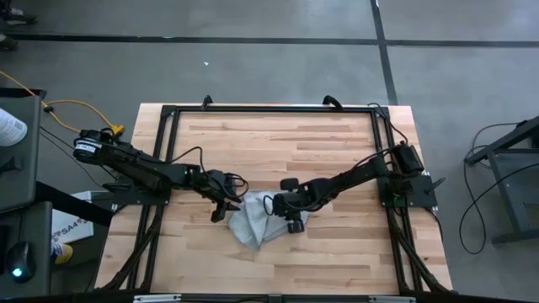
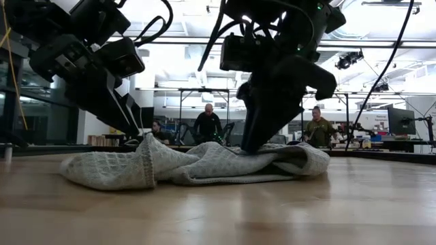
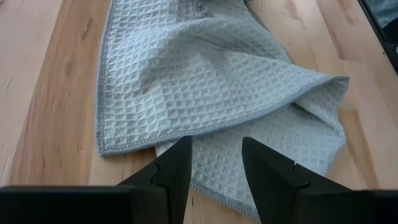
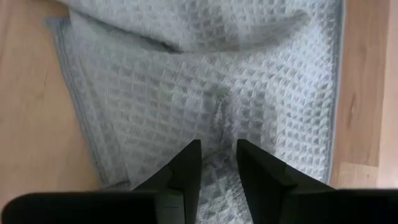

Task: Fold microfiber towels
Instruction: Fold the gray microfiber towel

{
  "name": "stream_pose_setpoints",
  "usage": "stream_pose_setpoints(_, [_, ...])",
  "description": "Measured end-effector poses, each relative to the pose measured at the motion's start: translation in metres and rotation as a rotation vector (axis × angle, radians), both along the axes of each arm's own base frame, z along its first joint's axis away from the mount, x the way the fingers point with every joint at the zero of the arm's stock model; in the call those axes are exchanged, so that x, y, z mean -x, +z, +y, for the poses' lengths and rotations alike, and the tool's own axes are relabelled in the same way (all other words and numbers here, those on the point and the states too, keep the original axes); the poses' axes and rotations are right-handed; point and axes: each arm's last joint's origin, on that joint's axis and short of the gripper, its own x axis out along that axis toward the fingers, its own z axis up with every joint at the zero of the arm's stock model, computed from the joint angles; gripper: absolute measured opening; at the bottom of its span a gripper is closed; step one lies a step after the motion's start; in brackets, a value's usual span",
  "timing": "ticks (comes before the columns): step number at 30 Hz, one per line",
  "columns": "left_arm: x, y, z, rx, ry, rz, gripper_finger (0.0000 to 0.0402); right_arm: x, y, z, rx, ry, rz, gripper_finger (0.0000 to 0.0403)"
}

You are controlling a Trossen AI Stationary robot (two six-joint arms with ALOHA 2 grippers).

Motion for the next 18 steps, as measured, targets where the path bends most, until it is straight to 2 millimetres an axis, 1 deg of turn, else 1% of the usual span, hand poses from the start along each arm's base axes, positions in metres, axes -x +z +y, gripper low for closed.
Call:
stream_pose_setpoints(8, [0.0001, -0.0002, 0.0001, -0.001, 0.001, 0.002, 0.0142, -0.0003, 0.0022, 0.0002, -0.008, -0.002, -0.012, 0.0096])
stream_pose_setpoints(18, [0.0005, -0.0007, 0.0003, -0.011, -0.003, 0.007, 0.0142, -0.0001, 0.0021, 0.0012, -0.059, -0.027, -0.003, 0.0096])
